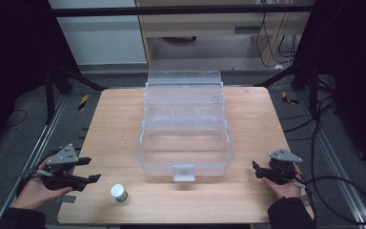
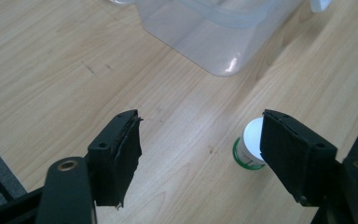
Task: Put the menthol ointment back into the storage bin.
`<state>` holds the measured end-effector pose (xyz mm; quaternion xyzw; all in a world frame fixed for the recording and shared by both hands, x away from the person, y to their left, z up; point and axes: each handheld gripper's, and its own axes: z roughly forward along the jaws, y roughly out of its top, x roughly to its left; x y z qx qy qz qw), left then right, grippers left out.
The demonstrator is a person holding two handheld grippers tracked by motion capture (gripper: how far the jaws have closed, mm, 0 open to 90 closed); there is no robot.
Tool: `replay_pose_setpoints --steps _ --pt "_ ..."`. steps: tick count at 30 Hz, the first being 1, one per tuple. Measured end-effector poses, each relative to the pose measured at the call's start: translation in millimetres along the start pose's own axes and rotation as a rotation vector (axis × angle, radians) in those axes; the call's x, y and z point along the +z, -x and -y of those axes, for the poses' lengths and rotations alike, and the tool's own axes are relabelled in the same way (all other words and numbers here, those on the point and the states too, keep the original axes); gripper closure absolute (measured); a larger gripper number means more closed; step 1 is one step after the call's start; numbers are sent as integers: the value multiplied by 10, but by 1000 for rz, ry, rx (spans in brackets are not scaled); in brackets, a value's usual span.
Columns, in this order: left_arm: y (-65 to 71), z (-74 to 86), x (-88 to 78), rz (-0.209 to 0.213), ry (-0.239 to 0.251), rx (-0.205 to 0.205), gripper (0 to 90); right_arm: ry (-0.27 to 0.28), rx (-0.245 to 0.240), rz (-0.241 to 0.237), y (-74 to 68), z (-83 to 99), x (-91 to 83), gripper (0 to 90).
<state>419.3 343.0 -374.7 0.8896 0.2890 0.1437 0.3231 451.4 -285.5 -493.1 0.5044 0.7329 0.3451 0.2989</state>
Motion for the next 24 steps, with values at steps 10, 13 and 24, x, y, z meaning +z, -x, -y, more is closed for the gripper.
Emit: replay_pose_setpoints --steps 10,13,24 --pt "107 -47 149 63 -94 63 273 -10 -13 1 -5 4 14 143" --pt "130 -56 188 81 -122 82 270 -7 -12 7 4 2 10 143" --pt "223 -121 293 143 -181 146 272 -21 -13 1 0 5 23 140"
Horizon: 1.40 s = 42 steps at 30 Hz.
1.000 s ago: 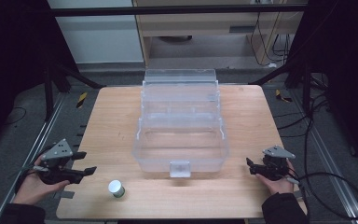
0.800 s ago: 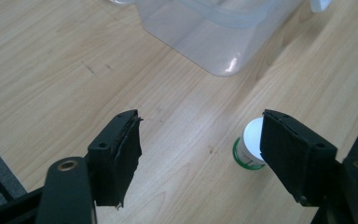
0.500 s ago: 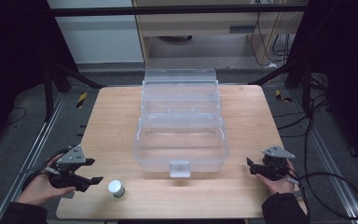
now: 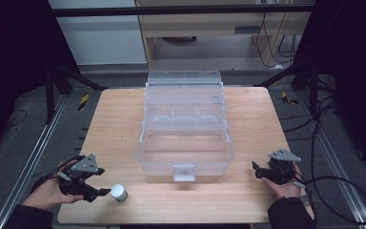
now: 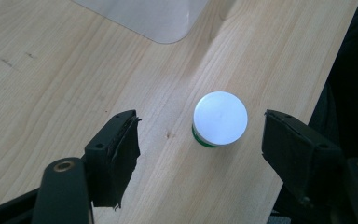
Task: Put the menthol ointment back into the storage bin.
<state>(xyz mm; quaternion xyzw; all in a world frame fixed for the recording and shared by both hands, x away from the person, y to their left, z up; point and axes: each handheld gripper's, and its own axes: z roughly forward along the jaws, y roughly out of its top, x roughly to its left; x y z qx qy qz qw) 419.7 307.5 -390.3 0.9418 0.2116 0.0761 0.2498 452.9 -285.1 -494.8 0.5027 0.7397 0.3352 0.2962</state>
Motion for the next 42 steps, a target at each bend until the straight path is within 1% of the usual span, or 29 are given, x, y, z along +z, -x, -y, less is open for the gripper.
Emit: replay_pose_setpoints --steps 2,3,4,6,8,10,13,15,23,24,30,31,33,34,36,42 --pt "16 -24 33 10 -21 13 277 0 1 -4 -4 1 4 140" --pt "16 -24 33 10 -21 13 279 0 1 -4 -4 1 4 140" --pt "28 -41 56 17 -38 25 281 -1 -6 -5 1 0 8 140" --pt "37 -48 70 22 -41 23 283 -1 -5 -5 1 0 8 140" --pt "41 -65 99 26 -69 46 285 -2 -5 -6 0 0 7 140" --pt "47 -72 117 32 -81 50 285 -5 -5 -9 0 0 8 140" --pt "51 -78 132 39 -82 52 289 -8 -2 -12 -5 0 8 140" --pt "56 -86 154 39 -86 54 290 -13 -12 -10 -7 3 15 140" --pt "79 -126 261 52 -122 85 287 -20 -15 -16 -13 4 14 140" --pt "79 -130 270 50 -126 90 286 -22 -22 -14 -10 5 18 140" --pt "87 -163 342 61 -150 103 288 -25 -17 -20 -13 3 13 140" --pt "88 -169 359 62 -153 110 290 -23 -19 -19 -10 3 13 140" --pt "89 -181 384 62 -158 112 300 -22 -19 -22 -9 3 14 140" --pt "82 -186 396 62 -168 121 305 -23 -17 -22 -14 3 15 141" --pt "80 -192 424 63 -181 124 322 -26 -23 -23 -16 5 25 141" --pt "77 -208 475 79 -200 129 377 -32 -20 -26 -21 6 27 142"
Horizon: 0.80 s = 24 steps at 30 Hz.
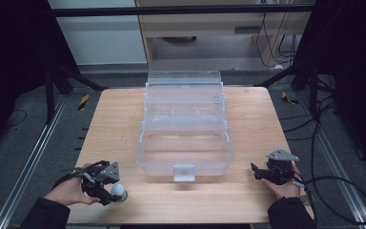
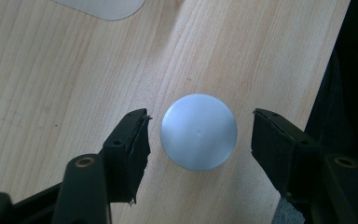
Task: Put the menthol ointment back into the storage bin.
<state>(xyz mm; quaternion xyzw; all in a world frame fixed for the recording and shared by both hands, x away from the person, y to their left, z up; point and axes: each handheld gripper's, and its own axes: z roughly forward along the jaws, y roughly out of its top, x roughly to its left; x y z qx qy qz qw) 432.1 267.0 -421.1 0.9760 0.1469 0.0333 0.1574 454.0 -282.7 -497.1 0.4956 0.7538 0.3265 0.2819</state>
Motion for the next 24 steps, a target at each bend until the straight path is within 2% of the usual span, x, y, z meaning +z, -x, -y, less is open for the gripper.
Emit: replay_pose_setpoints --steps 7,14,24 --pt "-19 -25 56 26 -31 -1 446 -9 -4 -4 -4 1 7 142" --pt "-45 -54 88 31 -58 1 488 -9 -7 -5 -4 1 7 142" --pt "-54 -85 91 36 -81 13 499 -14 -11 -10 -7 1 13 143"
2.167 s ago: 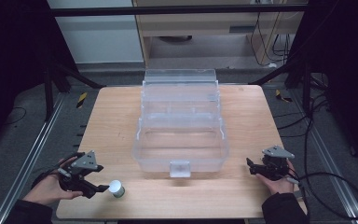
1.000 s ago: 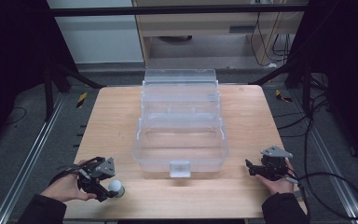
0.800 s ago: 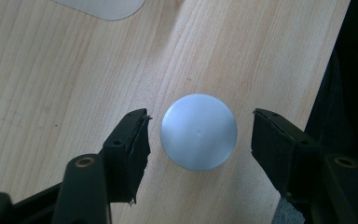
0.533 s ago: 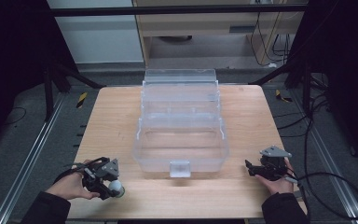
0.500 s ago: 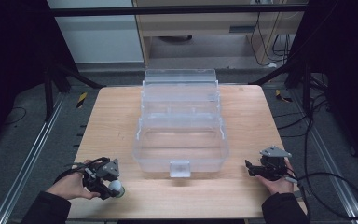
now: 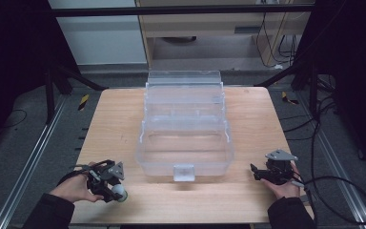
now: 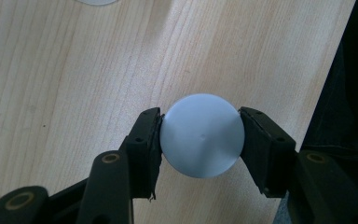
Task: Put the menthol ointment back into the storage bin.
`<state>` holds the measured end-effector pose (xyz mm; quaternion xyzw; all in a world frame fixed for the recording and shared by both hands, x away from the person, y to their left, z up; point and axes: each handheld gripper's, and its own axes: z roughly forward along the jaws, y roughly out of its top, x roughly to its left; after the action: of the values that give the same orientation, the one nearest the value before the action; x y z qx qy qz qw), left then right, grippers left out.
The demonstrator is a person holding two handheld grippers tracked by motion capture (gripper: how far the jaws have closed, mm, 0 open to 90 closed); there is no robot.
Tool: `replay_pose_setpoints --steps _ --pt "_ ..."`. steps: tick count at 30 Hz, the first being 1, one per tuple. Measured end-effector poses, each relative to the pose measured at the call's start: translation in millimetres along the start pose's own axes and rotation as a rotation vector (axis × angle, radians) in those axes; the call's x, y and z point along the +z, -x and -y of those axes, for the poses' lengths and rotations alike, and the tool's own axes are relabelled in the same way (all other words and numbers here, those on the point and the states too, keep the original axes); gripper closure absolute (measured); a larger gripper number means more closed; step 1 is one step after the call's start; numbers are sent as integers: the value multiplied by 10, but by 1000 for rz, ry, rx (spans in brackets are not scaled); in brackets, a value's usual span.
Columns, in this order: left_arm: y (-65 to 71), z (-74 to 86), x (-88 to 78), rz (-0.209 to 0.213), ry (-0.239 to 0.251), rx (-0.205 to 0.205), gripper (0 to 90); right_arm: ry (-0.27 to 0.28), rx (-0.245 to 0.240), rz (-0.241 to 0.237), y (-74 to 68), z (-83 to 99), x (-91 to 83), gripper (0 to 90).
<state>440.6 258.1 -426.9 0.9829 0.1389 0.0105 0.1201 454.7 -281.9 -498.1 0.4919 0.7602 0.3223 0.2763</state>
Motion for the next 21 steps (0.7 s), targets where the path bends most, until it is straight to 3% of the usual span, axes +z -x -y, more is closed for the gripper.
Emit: replay_pose_setpoints --steps 5,21 --pt "2 -28 -20 7 5 4 500 1 4 -1 2 -1 -2 143" --pt "-54 -167 -441 -53 81 -5 500 5 2 -3 -2 5 -9 143"
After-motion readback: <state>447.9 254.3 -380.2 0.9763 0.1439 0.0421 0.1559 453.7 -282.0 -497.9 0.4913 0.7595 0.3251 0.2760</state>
